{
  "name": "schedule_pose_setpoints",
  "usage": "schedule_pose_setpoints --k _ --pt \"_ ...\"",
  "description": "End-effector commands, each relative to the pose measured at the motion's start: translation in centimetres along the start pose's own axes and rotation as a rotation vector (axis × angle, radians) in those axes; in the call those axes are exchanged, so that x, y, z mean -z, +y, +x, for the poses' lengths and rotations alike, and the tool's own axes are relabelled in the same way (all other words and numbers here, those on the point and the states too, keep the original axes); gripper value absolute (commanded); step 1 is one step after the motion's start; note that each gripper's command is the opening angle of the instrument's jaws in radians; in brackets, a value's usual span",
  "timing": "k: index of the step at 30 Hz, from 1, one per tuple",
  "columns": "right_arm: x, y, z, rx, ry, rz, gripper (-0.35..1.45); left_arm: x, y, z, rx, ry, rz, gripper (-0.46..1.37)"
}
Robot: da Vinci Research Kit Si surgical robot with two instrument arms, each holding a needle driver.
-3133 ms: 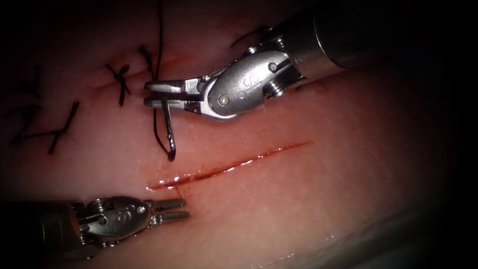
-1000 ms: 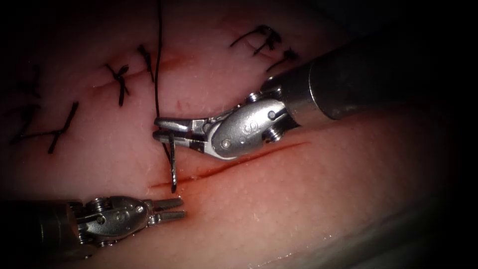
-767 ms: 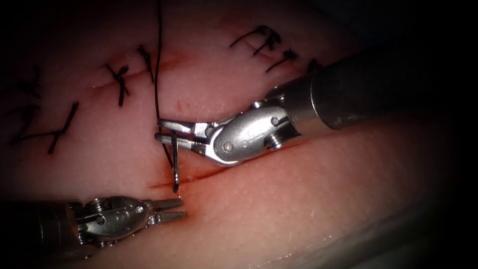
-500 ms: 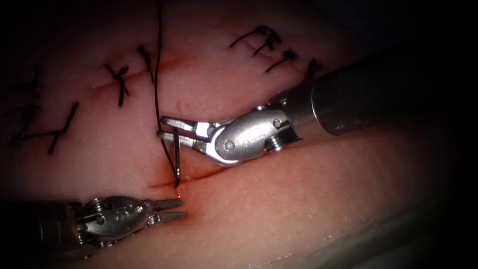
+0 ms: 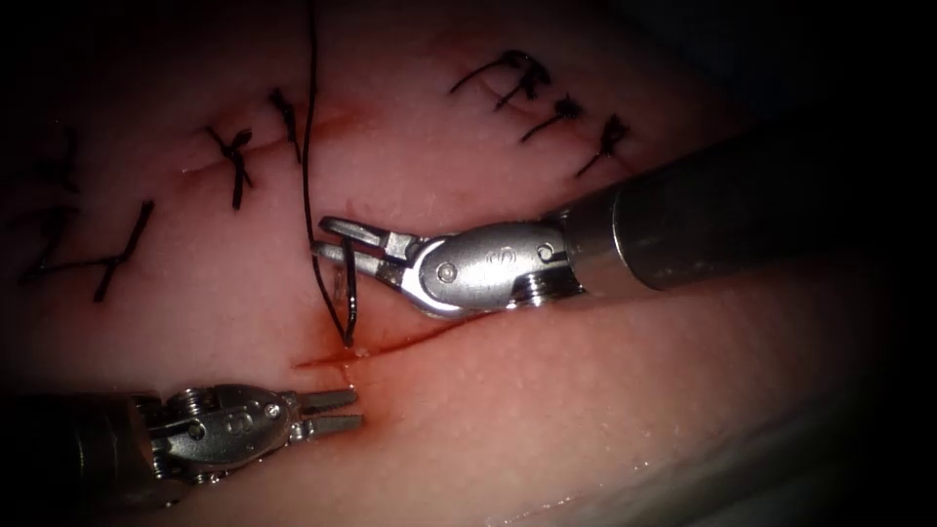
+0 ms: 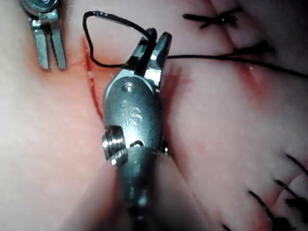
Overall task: Wound Closure
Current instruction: Use the right gripper to drive the needle through the top of the wound
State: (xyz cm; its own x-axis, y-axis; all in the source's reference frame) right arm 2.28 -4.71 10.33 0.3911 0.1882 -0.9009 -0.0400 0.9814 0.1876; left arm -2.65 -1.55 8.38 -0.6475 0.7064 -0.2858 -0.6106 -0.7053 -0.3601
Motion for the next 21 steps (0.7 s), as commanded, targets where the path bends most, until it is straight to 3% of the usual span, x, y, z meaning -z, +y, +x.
schedule_pose_setpoints --k 1,13,21 --pt "0.01 -0.02 0.00 -0.021 0.005 0.013 -0.35 0.00 0.00 0.00 0.000 0.000 0.001 0.15" --pt "-0.08 -0.11 -0.10 -0.112 -0.054 0.094 -0.35 0.01 0.00 0.00 0.000 0.000 0.000 0.17" --pt "-0.14 -0.16 -0.19 -0.298 -0.125 0.133 -0.35 0.01 0.00 0.00 0.000 -0.001 0.000 0.19"
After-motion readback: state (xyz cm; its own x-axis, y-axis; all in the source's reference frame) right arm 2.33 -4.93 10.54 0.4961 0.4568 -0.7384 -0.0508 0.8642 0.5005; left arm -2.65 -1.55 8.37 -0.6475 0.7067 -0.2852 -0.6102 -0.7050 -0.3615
